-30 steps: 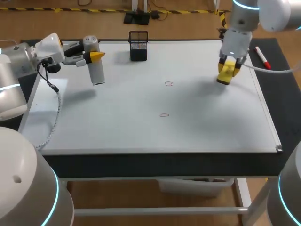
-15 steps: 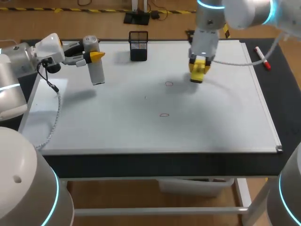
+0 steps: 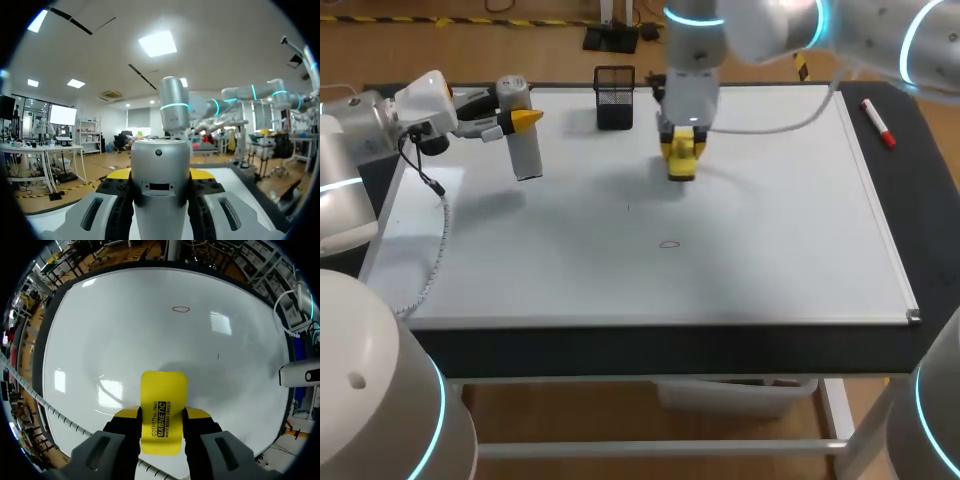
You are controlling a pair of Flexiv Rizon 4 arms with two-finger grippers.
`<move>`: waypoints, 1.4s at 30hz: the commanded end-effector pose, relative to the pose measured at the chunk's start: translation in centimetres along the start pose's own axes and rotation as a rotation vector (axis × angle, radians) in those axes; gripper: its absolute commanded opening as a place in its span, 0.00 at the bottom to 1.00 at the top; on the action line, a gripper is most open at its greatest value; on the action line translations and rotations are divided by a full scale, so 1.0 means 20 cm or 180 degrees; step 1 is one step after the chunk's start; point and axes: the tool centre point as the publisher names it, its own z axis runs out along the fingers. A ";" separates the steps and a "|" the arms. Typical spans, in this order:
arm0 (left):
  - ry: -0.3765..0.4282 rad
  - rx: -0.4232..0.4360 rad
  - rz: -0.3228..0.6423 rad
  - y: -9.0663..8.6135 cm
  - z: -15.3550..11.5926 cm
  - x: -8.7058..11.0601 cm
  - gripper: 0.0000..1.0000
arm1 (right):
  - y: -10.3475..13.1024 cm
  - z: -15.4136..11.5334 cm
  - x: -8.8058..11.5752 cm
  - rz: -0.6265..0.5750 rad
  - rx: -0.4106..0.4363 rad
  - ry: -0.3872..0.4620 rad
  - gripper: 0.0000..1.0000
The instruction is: Pick up the inspection probe, press it on each red-marked spot on the whiteboard one by one, put down the probe, pick up the eraser, and wipe off all the red marks.
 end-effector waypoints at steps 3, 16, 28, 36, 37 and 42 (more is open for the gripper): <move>-0.0002 0.0006 0.0004 0.00 0.00 0.00 0.00 | -0.01 0.05 -0.12 -0.0136 -0.0034 0.0320 0.00; -0.0002 0.0006 0.0004 0.00 0.00 0.00 0.00 | 0.02 0.09 -0.18 -0.0185 0.0032 0.0301 0.00; -0.0002 0.0006 0.0004 0.00 0.00 0.00 0.00 | 0.02 0.14 -0.19 -0.0166 0.0009 0.0237 0.00; -0.0002 0.0006 0.0004 0.00 0.00 0.00 0.00 | 0.02 0.17 -0.16 -0.0115 -0.0049 0.0206 0.00; -0.0002 0.0006 0.0004 0.00 0.00 0.00 0.00 | 0.02 0.17 -0.16 -0.0109 -0.0052 0.0204 0.00; -0.0002 0.0006 0.0004 0.00 0.00 0.00 0.00 | 0.02 0.18 -0.13 -0.0073 -0.0051 0.0216 0.00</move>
